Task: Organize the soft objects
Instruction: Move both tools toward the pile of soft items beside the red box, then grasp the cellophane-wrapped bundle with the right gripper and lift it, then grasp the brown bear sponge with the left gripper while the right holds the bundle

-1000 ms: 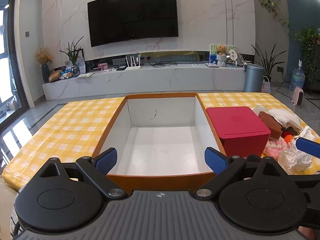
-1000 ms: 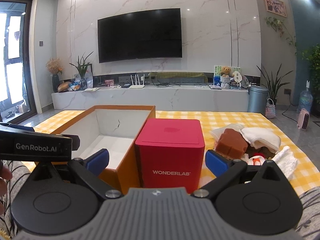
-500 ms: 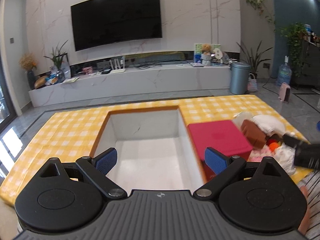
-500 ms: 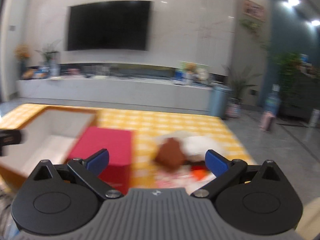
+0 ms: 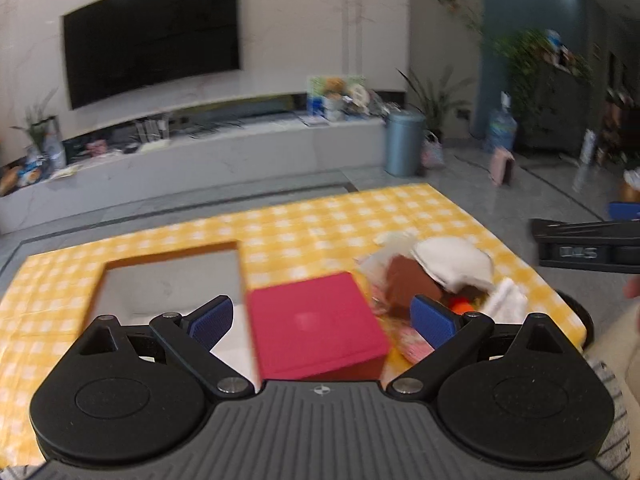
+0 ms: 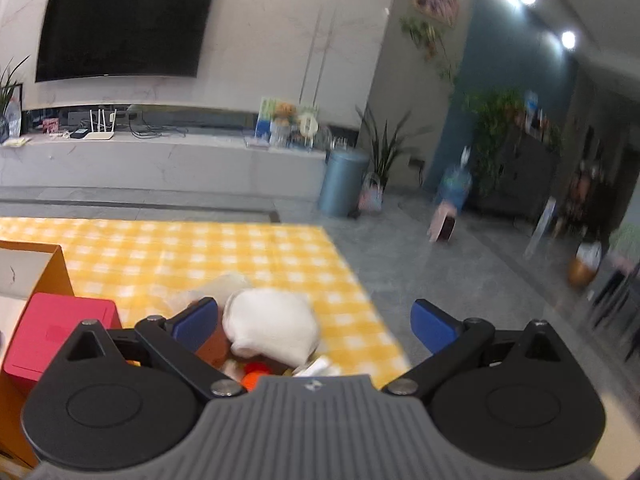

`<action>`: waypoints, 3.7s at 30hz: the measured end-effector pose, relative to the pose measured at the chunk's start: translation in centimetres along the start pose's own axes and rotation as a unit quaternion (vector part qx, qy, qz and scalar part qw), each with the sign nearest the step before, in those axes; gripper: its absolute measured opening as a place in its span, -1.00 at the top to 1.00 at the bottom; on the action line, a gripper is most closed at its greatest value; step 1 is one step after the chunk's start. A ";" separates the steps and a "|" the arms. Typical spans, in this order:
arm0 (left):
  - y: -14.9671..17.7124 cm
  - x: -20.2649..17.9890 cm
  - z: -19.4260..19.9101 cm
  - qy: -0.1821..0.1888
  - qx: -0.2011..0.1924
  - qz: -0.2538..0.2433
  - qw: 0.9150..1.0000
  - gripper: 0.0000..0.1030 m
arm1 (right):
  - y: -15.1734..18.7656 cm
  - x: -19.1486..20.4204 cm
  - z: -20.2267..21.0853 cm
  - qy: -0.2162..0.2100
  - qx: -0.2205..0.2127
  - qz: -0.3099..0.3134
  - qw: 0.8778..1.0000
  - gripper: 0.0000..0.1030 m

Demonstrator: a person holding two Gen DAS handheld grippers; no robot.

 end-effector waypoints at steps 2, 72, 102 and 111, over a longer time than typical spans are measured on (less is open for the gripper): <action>0.7 -1.3 -0.9 0.026 0.011 -0.011 1.000 -1.00 | 1.5 0.5 -1.1 -0.020 0.017 0.000 1.000 -0.95; 3.9 1.1 -3.0 0.117 0.047 0.052 0.991 -1.00 | 16.6 10.7 -13.0 -0.087 0.355 -0.197 0.910 -0.33; -0.4 -8.1 -9.1 0.088 0.137 -0.058 0.985 -1.00 | 9.5 -3.9 -8.4 -0.083 0.071 -0.250 0.962 -0.16; -1.7 -9.4 -15.5 0.055 0.157 -0.027 0.986 -1.00 | 11.0 -5.3 -9.7 -0.076 0.084 -0.283 0.952 -0.16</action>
Point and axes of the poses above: each gripper's, at about its wrist camera, not at the fingertips, and z roughly against the way its jaws point, x to its left, y to its underside, the point moved 9 cm from there along -z, roughly the way its jaws point, and after that the axes turned 3 degrees about -x, right-handed, at the moved point
